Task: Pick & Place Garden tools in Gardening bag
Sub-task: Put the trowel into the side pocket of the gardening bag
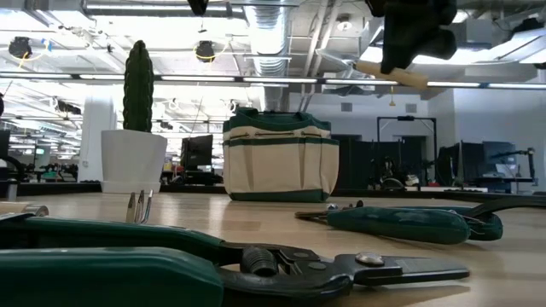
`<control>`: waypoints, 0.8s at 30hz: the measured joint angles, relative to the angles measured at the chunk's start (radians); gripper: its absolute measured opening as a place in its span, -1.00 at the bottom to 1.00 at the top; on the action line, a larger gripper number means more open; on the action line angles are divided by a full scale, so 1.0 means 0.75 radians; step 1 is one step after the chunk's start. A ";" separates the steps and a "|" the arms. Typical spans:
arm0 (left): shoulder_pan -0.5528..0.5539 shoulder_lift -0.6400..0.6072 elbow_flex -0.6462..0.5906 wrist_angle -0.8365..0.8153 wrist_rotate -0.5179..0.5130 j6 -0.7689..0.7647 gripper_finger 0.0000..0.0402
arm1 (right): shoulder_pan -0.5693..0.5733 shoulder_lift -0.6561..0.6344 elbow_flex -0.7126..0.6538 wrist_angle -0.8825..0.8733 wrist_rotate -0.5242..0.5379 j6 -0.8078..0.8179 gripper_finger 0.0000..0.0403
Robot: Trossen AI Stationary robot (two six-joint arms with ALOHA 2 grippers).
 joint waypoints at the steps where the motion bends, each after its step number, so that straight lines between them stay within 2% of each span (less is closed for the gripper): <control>1: 0.000 0.000 0.000 0.000 -0.020 -0.016 -0.55 | -0.007 0.000 0.000 0.002 0.001 -0.001 -0.74; 12: 0.000 0.004 0.000 -0.001 -0.394 -0.053 -0.55 | -0.051 0.000 0.001 0.053 0.004 -0.090 -0.74; 14: 0.000 0.004 0.000 -0.001 -0.414 -0.058 -0.55 | -0.055 0.000 0.001 0.058 0.019 -0.104 -0.74; 17: 0.005 0.004 0.000 -0.002 -0.450 -0.173 -0.55 | -0.057 0.000 0.001 0.058 0.065 -0.106 -0.74; 21: 0.069 0.004 0.000 -0.007 -0.458 -0.254 -0.55 | -0.057 0.000 0.001 0.058 0.103 -0.106 -0.74; 24: 0.151 0.004 0.000 -0.008 -0.398 -0.259 -0.55 | -0.057 0.000 0.001 0.058 0.114 -0.107 -0.74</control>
